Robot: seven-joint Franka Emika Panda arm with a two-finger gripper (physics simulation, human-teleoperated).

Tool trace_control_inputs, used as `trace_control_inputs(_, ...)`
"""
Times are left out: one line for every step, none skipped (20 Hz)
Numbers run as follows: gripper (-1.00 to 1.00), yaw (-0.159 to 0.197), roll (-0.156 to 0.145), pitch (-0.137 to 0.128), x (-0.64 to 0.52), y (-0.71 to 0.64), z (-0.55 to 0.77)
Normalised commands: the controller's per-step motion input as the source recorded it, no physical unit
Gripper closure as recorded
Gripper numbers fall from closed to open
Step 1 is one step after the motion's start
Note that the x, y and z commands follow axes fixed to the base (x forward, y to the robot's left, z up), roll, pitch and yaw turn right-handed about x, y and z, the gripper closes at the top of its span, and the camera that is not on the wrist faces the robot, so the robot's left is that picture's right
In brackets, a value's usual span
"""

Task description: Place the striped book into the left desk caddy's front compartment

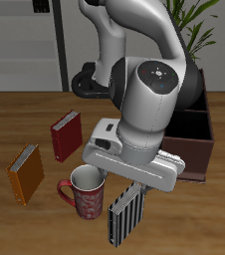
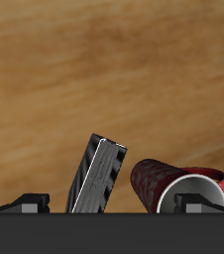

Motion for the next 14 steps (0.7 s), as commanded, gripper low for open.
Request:
trace_control_inputs(-1.00,-0.034,-0.031,0.007,0.01,-0.07,-0.15)
trace_control_inputs(-1.00,-0.023,0.003,0.046,0.07,0.05,-0.21)
trace_control_inputs(-1.00,0.000,0.000,0.000,0.01,0.18,0.01)
trace_control_inputs(-1.00,-0.026,-0.004,-0.011,0.01,-0.02,-0.18)
trace_control_inputs(-1.00,-0.009,-0.002,0.041,0.07,-0.08,-0.30)
trace_control_inputs(-1.00,-0.021,0.005,0.001,0.04,0.05,-0.17)
trace_control_inputs(-1.00,-0.038,-0.032,0.033,0.07,-0.03,-0.27)
trace_control_inputs(-1.00,-0.043,0.008,0.042,0.03,-0.10,-0.26)
trace_control_inputs(-1.00,-0.035,-0.018,0.014,0.04,-0.04,-0.21)
trace_control_inputs(-1.00,-0.009,0.017,0.049,0.05,0.08,-0.28)
trace_control_inputs(-1.00,-0.002,-0.014,0.032,0.03,-0.05,-0.30)
trace_control_inputs(-1.00,0.000,0.000,0.000,0.04,0.15,0.00)
trace_control_inputs(-1.00,-0.031,0.017,0.021,-0.01,0.01,-0.21)
trace_control_inputs(-1.00,-0.028,-0.008,-0.017,-0.03,-0.05,-0.18)
